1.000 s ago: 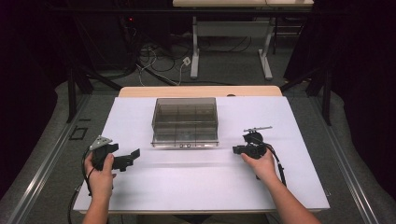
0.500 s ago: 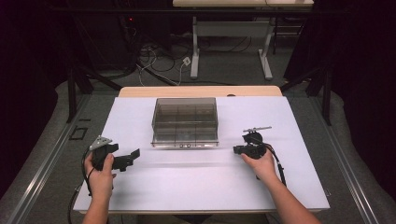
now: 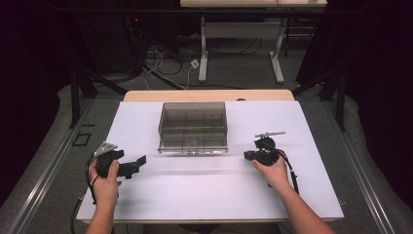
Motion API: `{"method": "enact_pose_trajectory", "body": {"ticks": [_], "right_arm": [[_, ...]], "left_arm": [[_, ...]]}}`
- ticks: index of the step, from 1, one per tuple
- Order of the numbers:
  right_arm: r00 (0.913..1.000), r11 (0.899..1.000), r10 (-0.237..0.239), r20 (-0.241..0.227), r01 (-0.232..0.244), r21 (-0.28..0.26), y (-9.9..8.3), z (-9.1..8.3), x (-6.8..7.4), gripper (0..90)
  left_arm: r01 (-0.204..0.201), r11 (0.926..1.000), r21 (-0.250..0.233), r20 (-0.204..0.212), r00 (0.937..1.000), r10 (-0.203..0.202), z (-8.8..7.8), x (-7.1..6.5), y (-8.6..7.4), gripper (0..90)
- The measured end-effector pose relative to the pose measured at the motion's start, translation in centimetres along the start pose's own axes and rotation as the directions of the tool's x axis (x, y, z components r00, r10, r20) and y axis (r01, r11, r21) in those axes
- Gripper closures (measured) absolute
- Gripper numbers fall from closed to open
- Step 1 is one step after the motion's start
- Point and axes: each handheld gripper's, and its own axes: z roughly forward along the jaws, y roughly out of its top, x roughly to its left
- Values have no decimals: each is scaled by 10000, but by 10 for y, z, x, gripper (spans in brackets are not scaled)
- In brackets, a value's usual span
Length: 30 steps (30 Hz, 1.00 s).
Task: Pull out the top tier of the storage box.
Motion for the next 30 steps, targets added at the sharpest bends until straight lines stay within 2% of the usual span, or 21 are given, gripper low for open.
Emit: {"method": "enact_pose_trajectory", "body": {"ticks": [14,22,30], "right_arm": [[9995,9950,-292,-129,278,-956,1,-14,4,795],[9989,9924,-452,-128,434,-1154,0,-18,7,795],[9980,9884,-521,-352,465,-1449,1,-24,10,795]], "left_arm": [[-75,10000,-61,66,9999,76,1,1,2,9],[-13,9999,-159,43,10000,13,-2,2,1,9],[26,9998,-202,9,10000,-26,-2,2,2,9]]}}
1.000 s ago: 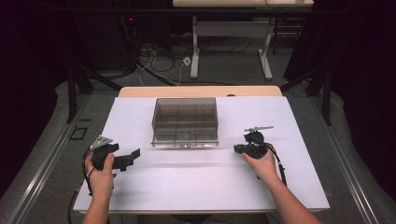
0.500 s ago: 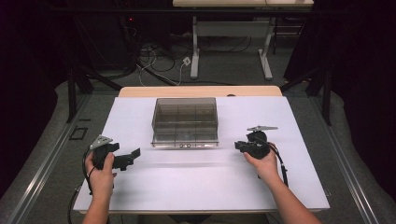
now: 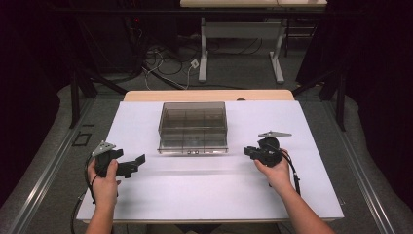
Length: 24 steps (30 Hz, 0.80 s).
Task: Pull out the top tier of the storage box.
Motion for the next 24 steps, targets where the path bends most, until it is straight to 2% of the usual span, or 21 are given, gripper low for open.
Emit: {"method": "enact_pose_trajectory", "body": {"ticks": [8,17,24], "right_arm": [[9999,9998,-105,-85,104,-142,1,-4,2,796],[9997,9998,1,-238,-6,-214,5,-11,5,797],[9993,9993,-228,-282,219,-309,10,-17,11,797]], "left_arm": [[22,10000,29,25,10000,-22,1,1,-1,10],[74,10000,57,4,10000,-74,1,0,-2,10],[63,10000,21,6,10000,-63,0,1,-3,10]]}}
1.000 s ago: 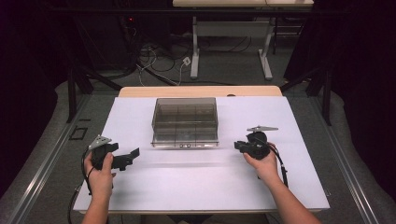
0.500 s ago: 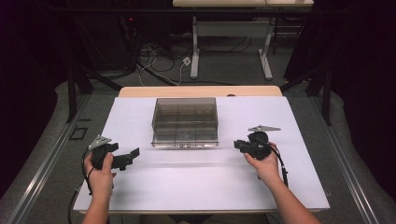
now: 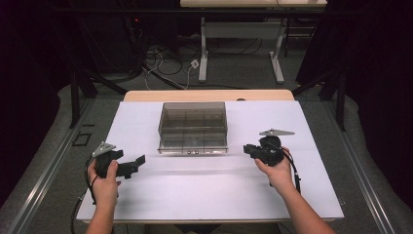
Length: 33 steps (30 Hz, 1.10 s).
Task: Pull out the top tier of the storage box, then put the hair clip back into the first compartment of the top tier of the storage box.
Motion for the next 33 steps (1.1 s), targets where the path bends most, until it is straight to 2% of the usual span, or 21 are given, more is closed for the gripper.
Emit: {"method": "enact_pose_trajectory", "body": {"ticks": [1,18,27,33], "right_arm": [[9999,9999,-103,29,103,0,0,-1,0,797],[9975,9980,-588,-393,579,-239,9,-10,24,797],[9956,9963,-810,-468,794,-337,12,-12,32,797],[9932,9942,-1031,-546,1012,-355,17,-10,42,797]], "left_arm": [[14,9999,-114,-53,10000,-14,0,0,0,10],[106,9999,48,-85,9999,-106,1,1,-4,10],[-135,9998,164,-188,9997,138,6,2,-7,11],[-240,9997,-104,-170,9996,238,5,1,-5,10]]}}
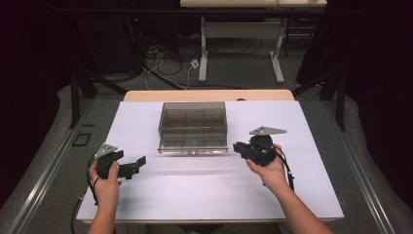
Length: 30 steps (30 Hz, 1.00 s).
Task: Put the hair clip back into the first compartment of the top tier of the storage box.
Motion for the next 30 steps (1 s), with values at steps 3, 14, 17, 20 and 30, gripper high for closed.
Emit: {"method": "enact_pose_trajectory", "body": {"ticks": [3,14,17,20,30], "right_arm": [[10000,10000,-29,-78,29,-37,4,2,4,797],[9982,9990,-390,-446,399,177,22,15,26,797],[9972,9986,-481,-575,491,175,28,21,32,797],[9965,9983,-499,-670,517,254,34,26,37,797],[9928,9949,-833,-866,877,492,46,46,56,797]], "left_arm": [[34,10000,-14,16,10000,-34,1,1,0,10],[-125,9999,83,-43,9999,126,2,-1,1,10],[-189,9998,46,-32,9998,189,2,-2,0,10],[-227,9997,70,-5,9997,227,2,-3,0,10],[-179,9998,115,98,9998,178,3,-3,-1,11]]}}
